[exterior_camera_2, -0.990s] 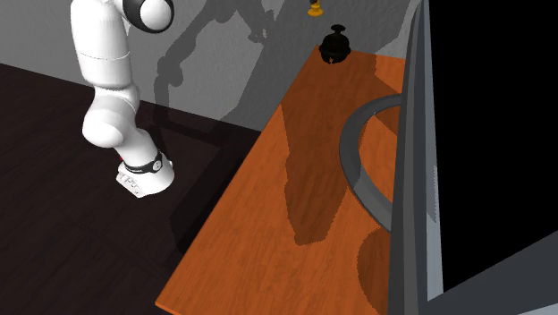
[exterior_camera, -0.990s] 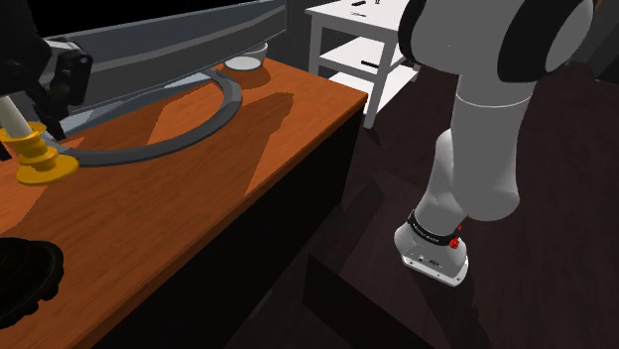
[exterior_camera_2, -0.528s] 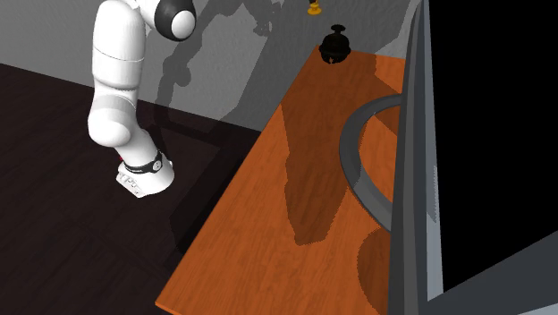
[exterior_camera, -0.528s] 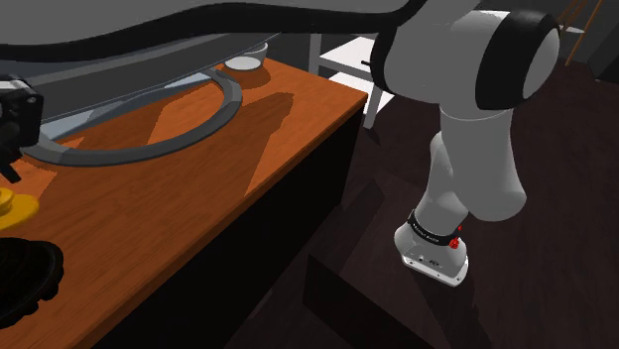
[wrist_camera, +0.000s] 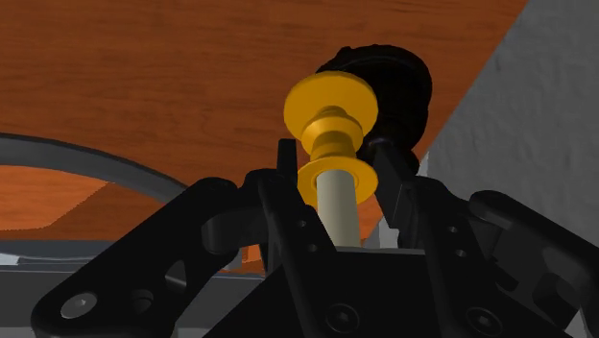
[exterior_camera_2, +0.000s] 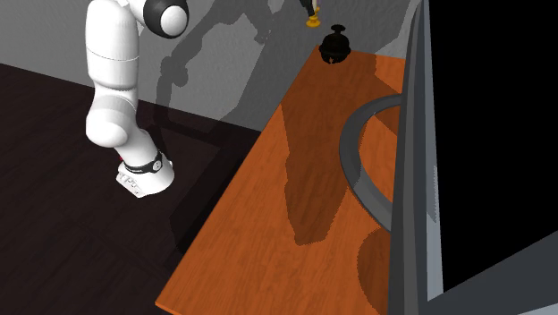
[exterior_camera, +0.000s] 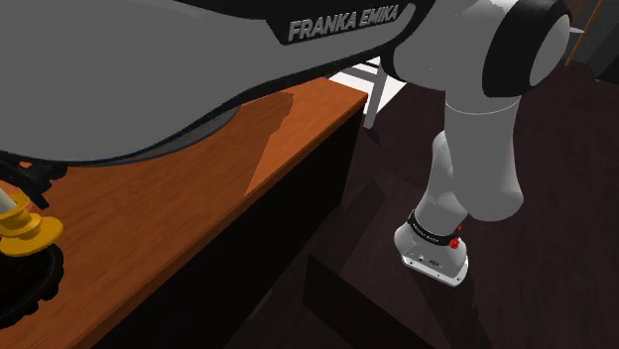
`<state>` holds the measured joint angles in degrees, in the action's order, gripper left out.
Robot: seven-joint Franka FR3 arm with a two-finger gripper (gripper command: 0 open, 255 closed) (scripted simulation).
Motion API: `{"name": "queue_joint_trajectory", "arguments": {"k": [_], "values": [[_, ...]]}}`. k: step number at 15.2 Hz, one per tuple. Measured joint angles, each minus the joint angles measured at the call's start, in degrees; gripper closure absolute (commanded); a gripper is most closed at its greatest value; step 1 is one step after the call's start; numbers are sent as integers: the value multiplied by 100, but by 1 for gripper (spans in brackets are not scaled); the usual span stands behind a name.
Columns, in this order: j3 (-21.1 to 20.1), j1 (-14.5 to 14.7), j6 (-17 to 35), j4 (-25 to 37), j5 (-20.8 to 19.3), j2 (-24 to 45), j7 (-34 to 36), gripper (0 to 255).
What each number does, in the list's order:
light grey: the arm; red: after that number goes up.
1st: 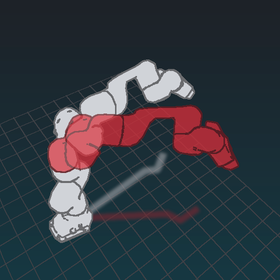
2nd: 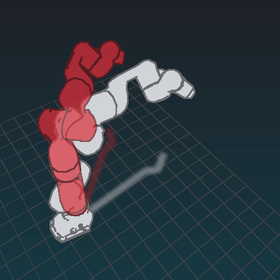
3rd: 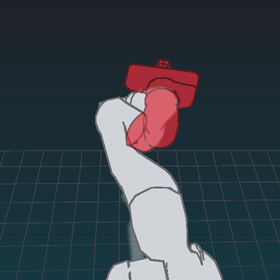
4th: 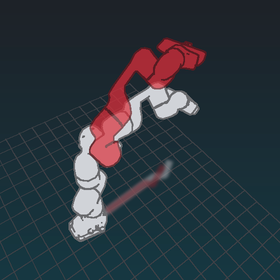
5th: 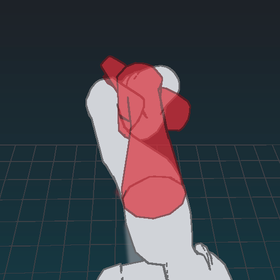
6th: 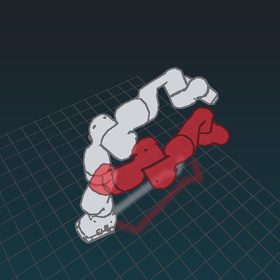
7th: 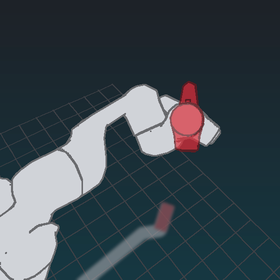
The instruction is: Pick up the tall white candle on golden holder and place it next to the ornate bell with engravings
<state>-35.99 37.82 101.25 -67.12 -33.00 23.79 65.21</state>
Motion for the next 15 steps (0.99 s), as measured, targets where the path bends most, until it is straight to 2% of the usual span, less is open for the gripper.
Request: {"name": "queue_joint_trajectory", "arguments": {"k": [7,15], "values": [[-4,-212,592,-780,48,-170,184,255],[30,-324,1178,-1439,-17,-202,413,255]]}}
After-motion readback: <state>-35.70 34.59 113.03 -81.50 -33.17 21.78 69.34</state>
